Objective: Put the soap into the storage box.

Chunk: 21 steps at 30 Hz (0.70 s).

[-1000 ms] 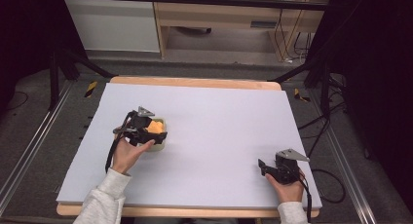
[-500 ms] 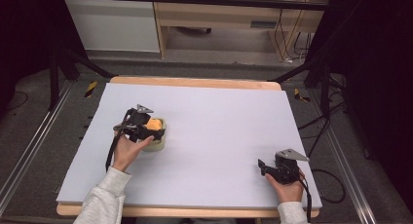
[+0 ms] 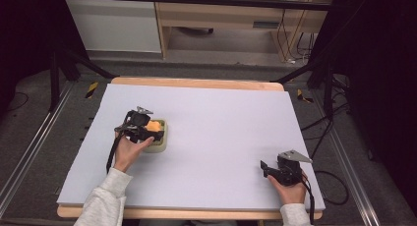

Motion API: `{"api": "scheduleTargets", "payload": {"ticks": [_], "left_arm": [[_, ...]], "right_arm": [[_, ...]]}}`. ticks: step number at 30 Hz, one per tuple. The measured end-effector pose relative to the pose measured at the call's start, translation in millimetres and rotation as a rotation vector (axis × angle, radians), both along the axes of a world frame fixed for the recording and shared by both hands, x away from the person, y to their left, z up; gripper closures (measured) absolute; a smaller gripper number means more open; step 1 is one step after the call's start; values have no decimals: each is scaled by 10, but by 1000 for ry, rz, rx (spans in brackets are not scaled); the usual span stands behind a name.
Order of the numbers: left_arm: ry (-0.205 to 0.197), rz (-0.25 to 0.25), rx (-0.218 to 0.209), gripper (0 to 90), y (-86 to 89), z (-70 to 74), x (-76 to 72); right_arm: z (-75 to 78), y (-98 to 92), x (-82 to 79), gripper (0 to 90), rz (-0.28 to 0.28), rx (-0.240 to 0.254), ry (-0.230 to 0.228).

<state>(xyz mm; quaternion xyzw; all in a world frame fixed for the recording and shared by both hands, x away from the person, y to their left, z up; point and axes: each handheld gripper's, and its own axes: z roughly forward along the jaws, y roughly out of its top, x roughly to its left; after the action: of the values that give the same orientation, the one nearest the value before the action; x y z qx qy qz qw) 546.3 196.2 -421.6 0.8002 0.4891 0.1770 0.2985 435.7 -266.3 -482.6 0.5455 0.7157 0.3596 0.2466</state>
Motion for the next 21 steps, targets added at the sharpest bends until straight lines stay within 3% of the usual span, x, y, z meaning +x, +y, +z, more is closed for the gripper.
{"api": "scheduleTargets", "payload": {"ticks": [21], "left_arm": [[24, 8, 24, 263, -15, -171, 76]], "right_arm": [[-2, 5, 0, 292, 0, -1, 3]]}}
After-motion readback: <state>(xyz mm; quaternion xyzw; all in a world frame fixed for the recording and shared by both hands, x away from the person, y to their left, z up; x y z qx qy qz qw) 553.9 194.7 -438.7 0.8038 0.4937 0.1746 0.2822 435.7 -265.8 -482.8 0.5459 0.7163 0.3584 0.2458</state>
